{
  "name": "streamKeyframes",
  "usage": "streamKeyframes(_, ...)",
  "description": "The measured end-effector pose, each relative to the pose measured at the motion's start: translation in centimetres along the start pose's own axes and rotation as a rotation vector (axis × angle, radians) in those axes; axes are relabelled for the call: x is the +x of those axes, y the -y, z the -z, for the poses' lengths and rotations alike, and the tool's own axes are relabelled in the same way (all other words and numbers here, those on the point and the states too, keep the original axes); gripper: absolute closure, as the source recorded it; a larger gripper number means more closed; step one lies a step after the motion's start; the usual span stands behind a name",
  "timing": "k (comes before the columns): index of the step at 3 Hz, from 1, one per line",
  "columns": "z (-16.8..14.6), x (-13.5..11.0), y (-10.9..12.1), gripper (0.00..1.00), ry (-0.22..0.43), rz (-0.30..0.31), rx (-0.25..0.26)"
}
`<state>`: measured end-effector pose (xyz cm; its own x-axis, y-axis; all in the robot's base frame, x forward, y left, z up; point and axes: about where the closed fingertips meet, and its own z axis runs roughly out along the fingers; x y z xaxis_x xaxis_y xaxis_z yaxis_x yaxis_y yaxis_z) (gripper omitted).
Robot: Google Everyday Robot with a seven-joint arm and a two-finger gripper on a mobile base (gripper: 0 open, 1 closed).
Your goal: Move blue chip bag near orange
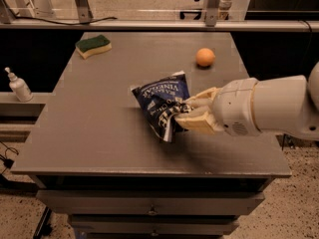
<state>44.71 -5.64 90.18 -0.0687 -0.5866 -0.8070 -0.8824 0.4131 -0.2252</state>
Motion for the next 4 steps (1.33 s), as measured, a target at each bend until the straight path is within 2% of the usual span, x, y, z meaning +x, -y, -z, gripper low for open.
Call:
streamKeyframes(2,7.6,5.3,4.5,1.00,-0.095,-0.086,0.230)
streamKeyframes(3,10.5,7.8,6.9,1.00,-0.127,-0.123,0.321)
streamKeyframes(4,11.4,10.2,8.8,1.00,-0.152,-0.156,0.384)
